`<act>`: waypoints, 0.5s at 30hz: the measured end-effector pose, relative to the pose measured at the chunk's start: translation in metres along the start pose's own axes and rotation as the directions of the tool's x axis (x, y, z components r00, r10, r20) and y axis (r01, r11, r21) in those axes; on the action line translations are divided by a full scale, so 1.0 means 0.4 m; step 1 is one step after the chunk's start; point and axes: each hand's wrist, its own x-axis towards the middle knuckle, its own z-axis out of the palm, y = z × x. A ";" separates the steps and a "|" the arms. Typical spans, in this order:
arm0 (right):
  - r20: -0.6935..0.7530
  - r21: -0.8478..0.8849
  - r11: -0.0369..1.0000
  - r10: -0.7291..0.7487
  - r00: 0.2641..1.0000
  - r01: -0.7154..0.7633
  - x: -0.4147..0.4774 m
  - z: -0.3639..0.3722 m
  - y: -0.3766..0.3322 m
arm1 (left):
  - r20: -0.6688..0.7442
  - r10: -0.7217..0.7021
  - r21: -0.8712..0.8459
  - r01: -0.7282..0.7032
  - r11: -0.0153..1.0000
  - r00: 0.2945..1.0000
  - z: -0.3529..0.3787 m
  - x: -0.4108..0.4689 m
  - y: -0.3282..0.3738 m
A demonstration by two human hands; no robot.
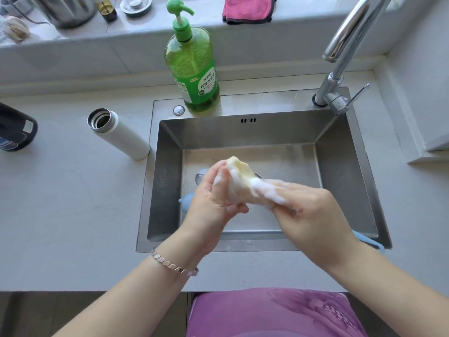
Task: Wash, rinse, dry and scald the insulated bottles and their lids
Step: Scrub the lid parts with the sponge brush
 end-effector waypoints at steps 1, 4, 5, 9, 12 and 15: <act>-0.014 -0.002 1.000 0.025 1.000 -0.025 0.008 0.000 0.010 | 0.020 -0.017 0.003 0.017 1.000 1.000 0.000 -0.004 -0.005; -0.023 -0.004 0.996 0.084 0.996 -0.084 0.005 -0.004 0.020 | 0.013 -0.026 -0.034 0.027 0.999 1.000 -0.011 -0.001 0.004; -0.008 0.024 0.997 0.079 0.997 -0.079 0.001 -0.003 0.010 | -0.005 -0.019 -0.048 0.019 0.999 1.000 -0.015 0.003 0.008; 0.015 0.097 0.993 0.059 0.998 -0.060 0.012 0.003 -0.012 | 0.018 -0.015 -0.005 0.015 1.000 1.000 -0.013 0.002 0.001; -0.013 0.075 0.977 0.200 0.980 -0.198 0.024 -0.003 0.023 | 0.055 -0.017 0.021 0.016 1.000 0.998 -0.016 0.002 0.008; 0.047 0.086 0.986 0.137 0.990 -0.140 0.009 -0.007 -0.010 | 0.022 -0.004 -0.005 0.004 1.000 1.000 -0.022 0.009 0.017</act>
